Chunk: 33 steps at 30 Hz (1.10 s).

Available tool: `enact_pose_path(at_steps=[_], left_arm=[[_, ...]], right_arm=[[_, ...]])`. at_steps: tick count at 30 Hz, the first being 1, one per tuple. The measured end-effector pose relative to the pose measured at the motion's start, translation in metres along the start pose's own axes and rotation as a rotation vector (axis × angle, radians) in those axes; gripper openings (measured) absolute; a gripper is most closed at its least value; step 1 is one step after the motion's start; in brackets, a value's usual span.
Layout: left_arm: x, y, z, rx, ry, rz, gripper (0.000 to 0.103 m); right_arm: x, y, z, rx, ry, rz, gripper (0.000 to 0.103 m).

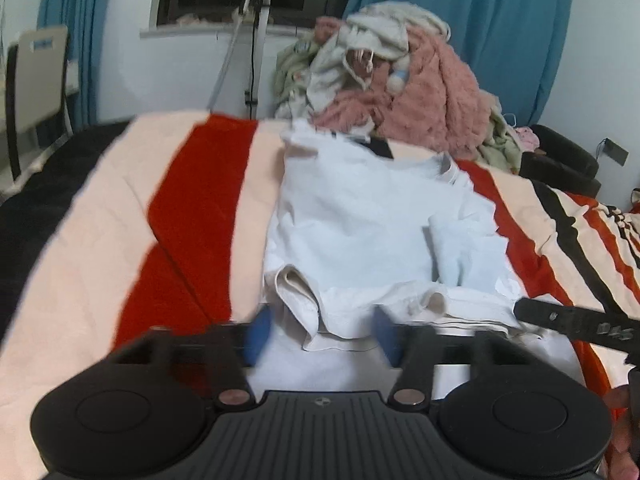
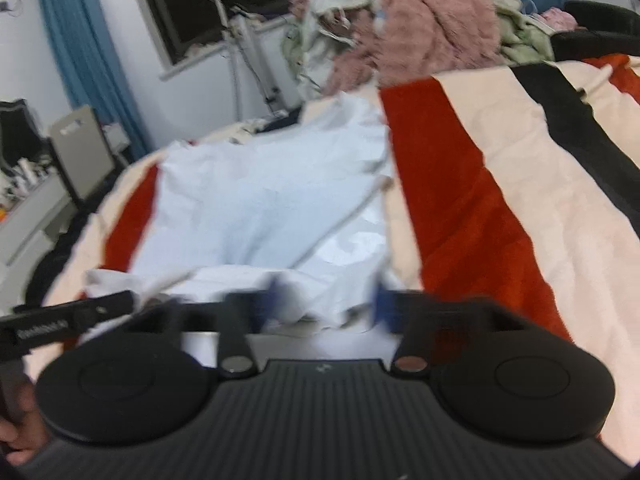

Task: Fold clothes
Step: 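Open both grippers and lift them off the folded shirt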

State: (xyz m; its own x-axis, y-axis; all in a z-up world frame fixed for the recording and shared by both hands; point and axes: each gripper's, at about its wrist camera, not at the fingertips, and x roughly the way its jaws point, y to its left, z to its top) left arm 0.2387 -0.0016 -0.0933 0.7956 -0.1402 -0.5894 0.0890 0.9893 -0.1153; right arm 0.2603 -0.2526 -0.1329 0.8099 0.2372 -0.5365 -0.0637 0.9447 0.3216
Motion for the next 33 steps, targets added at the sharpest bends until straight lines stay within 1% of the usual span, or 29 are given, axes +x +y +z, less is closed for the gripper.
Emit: enact_pose_path(at_steps=[1,2,5,10,15,19,21,26,33], left_arm=[[-0.009,-0.003,0.000,0.014,-0.018,0.003,0.079],[-0.018,-0.005,0.000,0.027,-0.034,0.001,0.082],[-0.047,-0.010,0.000,0.047,-0.087,-0.003,0.085],[-0.097,-0.007,-0.005,0.039,-0.145,-0.020,0.088],[-0.136,-0.009,-0.014,0.021,-0.162,-0.042,0.089],[-0.159,-0.016,-0.024,0.048,-0.177,-0.044,0.089],[-0.169,-0.019,-0.031,0.057,-0.181,-0.046,0.089],[-0.185,-0.021,-0.043,0.052,-0.184,-0.058,0.089],[-0.183,-0.020,-0.041,0.037,-0.179,-0.049,0.089]], right_arm=[[-0.008,0.004,0.000,-0.014,-0.028,-0.005,0.086],[-0.018,0.010,0.000,-0.035,-0.057,-0.016,0.085],[-0.041,0.022,0.000,-0.067,-0.094,-0.026,0.085],[-0.086,0.032,-0.005,-0.077,-0.157,-0.025,0.085],[-0.131,0.047,-0.015,-0.126,-0.216,-0.011,0.085],[-0.160,0.049,-0.024,-0.117,-0.259,-0.012,0.085],[-0.170,0.047,-0.030,-0.097,-0.272,-0.019,0.085],[-0.175,0.047,-0.037,-0.093,-0.276,-0.029,0.085],[-0.180,0.046,-0.045,-0.090,-0.278,-0.043,0.085]])
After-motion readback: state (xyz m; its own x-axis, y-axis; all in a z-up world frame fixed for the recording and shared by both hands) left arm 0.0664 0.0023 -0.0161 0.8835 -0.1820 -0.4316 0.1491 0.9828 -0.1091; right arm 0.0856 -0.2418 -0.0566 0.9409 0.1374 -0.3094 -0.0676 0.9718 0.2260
